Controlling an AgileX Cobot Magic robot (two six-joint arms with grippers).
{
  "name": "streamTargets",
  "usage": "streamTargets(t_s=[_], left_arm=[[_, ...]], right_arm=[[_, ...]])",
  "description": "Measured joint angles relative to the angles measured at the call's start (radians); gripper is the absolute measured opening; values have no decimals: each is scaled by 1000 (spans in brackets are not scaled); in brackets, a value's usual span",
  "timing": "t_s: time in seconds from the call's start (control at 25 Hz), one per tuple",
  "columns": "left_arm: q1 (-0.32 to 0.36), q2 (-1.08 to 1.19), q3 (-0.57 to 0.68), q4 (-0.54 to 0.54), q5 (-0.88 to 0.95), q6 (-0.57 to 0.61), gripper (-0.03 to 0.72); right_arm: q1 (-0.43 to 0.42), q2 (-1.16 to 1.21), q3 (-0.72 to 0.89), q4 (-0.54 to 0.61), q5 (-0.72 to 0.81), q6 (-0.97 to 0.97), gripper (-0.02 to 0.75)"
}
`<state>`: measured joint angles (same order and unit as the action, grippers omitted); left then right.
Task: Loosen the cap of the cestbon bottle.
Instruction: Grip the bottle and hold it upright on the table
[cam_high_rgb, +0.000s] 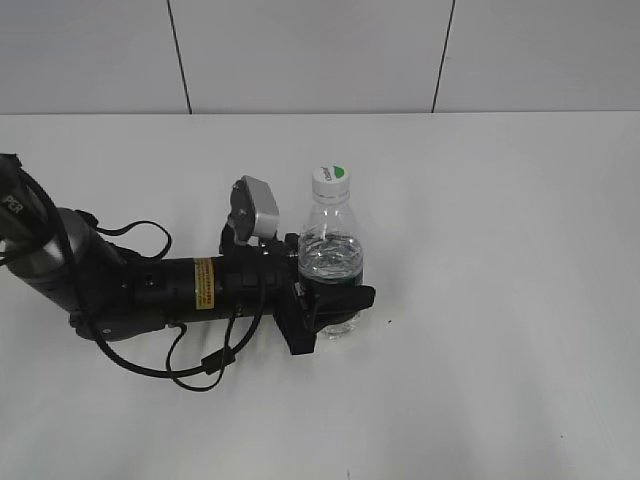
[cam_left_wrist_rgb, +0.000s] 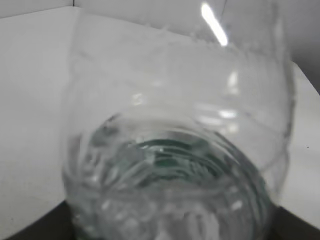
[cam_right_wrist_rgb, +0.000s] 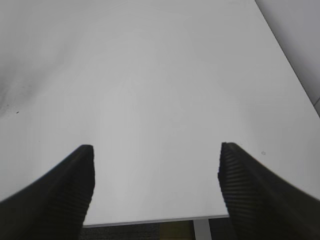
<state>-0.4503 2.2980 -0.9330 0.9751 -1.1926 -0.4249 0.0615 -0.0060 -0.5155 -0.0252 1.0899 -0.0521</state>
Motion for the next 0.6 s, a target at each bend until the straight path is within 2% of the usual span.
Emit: streamTargets(t_s=[0.6], left_arm=[[0,0,0,1,-1,1,400]], right_arm=[[0,0,0,0,0,0,589]])
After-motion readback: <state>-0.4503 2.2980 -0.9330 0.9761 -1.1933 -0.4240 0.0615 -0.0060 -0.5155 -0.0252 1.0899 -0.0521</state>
